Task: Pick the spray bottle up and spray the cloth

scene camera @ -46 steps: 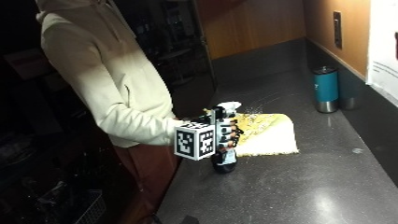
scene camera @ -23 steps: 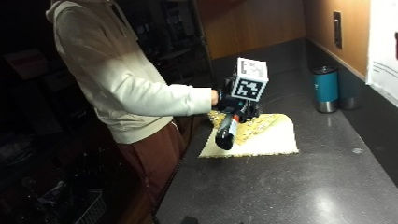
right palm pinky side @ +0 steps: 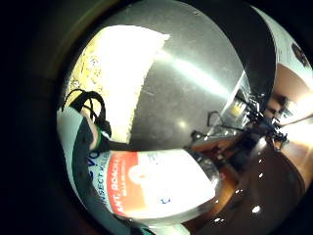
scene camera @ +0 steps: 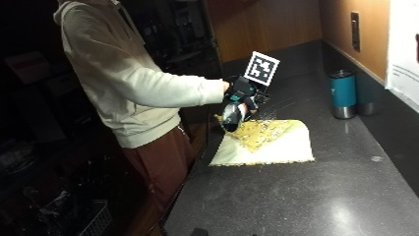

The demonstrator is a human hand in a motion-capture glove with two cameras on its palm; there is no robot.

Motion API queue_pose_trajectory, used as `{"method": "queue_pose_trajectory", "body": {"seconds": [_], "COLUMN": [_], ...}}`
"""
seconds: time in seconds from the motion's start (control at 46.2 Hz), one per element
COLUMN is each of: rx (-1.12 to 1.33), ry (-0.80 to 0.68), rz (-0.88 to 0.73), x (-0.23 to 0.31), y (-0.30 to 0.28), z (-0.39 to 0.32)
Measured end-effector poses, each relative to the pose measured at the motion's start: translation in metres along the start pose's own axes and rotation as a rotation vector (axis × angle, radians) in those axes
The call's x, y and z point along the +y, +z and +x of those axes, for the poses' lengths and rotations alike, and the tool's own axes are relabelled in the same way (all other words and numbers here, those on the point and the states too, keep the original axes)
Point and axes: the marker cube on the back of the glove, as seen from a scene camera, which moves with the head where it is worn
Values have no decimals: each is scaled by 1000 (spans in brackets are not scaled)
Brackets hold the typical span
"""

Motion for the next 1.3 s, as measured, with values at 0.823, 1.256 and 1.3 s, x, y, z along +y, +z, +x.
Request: {"method": "queue_pose_trajectory", "body": {"seconds": [0.823, 1.256, 1.3], "rx": [-518, -1369, -1383], "ry": [-297, -879, -880], "rz": [341, 596, 591], "x": [30, 60, 52], "y": [-81, -110, -103], "z": [-100, -283, -304]}}
